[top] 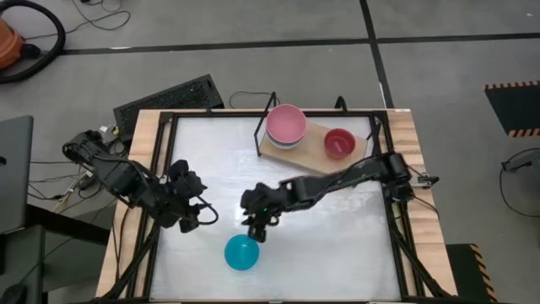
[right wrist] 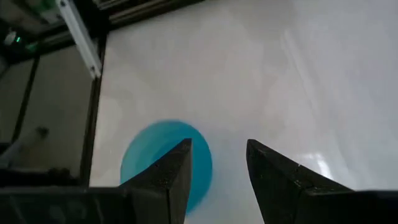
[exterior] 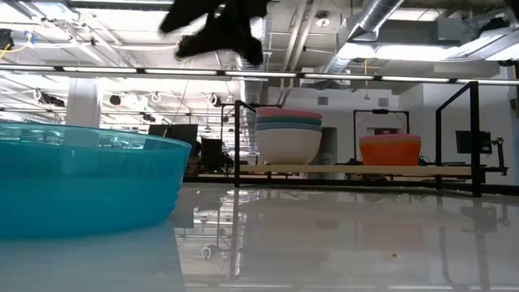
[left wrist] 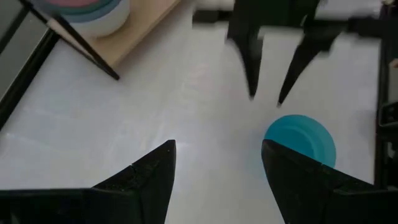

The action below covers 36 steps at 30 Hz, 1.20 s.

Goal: Place and stack bowls onto a shelf
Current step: Stack the light blue bowl on top of the light pink bowl on the shelf

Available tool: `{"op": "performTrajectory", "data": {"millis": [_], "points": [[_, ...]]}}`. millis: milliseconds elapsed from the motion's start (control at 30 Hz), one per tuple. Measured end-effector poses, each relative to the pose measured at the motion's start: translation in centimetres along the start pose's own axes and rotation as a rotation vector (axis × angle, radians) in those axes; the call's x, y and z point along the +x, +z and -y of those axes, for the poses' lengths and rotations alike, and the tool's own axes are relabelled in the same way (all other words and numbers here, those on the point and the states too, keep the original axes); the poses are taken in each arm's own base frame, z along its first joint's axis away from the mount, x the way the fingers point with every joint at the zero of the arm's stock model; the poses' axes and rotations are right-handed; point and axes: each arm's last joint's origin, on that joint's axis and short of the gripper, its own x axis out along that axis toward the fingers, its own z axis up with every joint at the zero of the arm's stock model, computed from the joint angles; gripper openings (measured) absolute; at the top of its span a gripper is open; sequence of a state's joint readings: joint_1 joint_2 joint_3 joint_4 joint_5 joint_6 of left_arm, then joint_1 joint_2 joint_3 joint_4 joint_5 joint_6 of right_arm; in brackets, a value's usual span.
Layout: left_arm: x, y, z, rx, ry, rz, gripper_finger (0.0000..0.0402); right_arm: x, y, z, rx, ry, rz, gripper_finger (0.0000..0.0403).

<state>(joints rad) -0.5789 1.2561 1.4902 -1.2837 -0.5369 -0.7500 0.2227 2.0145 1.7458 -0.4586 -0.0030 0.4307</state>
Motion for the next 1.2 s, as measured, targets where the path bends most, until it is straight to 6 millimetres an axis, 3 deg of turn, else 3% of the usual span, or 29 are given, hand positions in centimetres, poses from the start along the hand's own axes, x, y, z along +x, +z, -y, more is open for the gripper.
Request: {"op": "performTrajectory", "data": {"millis": [133, 400, 833, 967, 1100, 1200], "points": [[-0.9, -0.2, -0.2, 0.029, -0.021, 0.033, 0.0222, 3.3, -1.9, -0.4, 0.026, -0.012, -0.040, 0.0177], [-1.6, -0.8, 0.3, 0.065, -0.056, 0.044, 0.0222, 7.7, -5.4, -0.9, 0.071, -0.050, -0.134, 0.0177], [-2.0, -1.1, 0.7, 0.076, -0.048, 0.078, 0.0222, 10.7, -8.4, -0.2, 0.114, -0.109, -0.237, 0.0174], [-2.0, -1.1, 0.7, 0.077, -0.044, 0.081, 0.0222, 10.8, -9.1, -0.4, 0.126, -0.122, -0.273, 0.0129], [-2.0, -1.1, 0.6, 0.091, -0.030, 0.095, 0.0222, 10.1, -9.0, -0.4, 0.137, -0.143, -0.299, 0.0030], [-2.0, -1.0, 0.6, 0.090, -0.010, 0.113, 0.0222, 8.8, -8.4, -0.7, 0.161, -0.154, -0.317, 0.0024]]}}
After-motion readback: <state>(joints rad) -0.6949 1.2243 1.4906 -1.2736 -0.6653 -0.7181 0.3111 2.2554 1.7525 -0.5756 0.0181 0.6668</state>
